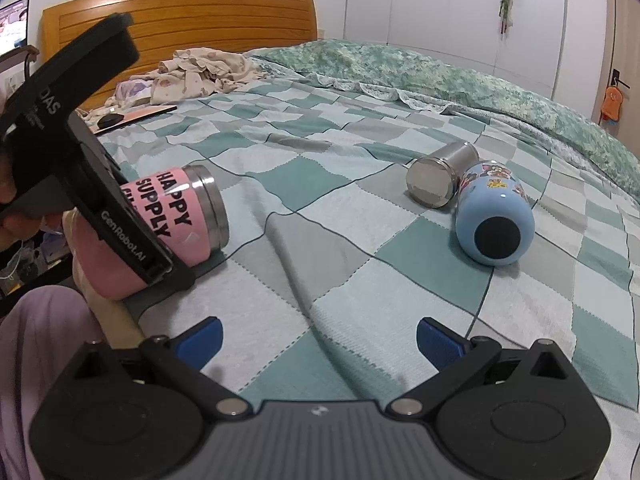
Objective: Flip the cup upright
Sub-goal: 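Carry the tumbler upright with the left gripper and lower it onto the blanket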
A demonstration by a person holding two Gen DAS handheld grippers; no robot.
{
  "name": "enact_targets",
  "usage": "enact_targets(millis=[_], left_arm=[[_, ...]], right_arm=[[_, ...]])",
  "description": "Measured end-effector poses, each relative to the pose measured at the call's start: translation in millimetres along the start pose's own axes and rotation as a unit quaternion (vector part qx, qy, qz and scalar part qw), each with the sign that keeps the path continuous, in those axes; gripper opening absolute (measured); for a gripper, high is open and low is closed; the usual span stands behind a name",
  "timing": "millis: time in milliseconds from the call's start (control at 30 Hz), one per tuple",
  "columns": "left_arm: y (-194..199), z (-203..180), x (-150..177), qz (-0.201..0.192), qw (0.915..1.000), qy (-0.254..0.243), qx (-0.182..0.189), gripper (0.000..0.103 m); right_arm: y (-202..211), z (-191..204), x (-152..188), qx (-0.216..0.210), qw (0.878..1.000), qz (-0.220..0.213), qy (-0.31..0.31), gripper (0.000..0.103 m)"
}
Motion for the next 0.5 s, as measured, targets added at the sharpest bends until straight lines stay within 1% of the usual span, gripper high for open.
enact_targets(millis=[133, 300, 400, 500], left_arm=[[9.9, 2.6, 6.6, -0.031, 0.9995, 0.001, 0.004, 0.084], [21.3, 8.2, 21.5, -0.063, 0.9973, 0.014, 0.035, 0.084], [28.3, 14.0, 30.3, -0.085, 0.9949, 0.024, 0.049, 0.084], [39.5, 22.0, 35.2, -0.114, 0.9911, 0.035, 0.058, 0.084]], right_arm=[[7.4, 4.6, 3.8, 0.003, 1.000, -0.004, -0.009, 0.103], [16.9, 6.6, 7.7, 0.005, 0.999, -0.015, -0.030, 0.103], [21.1, 9.3, 8.5, 0.008, 0.999, -0.022, -0.040, 0.103], [25.2, 13.7, 7.4, 0.009, 0.998, -0.035, -0.050, 0.103]])
Point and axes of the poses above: each gripper's, at about its wrist camera, not at the fingertips, and y roughly against the way its jaws point, z to its left, x to its underside, the point moved 7 cm from there along -y, roughly the way its jaws point, and after that the axes turned 7 degrees about z, right-handed, at the moved point
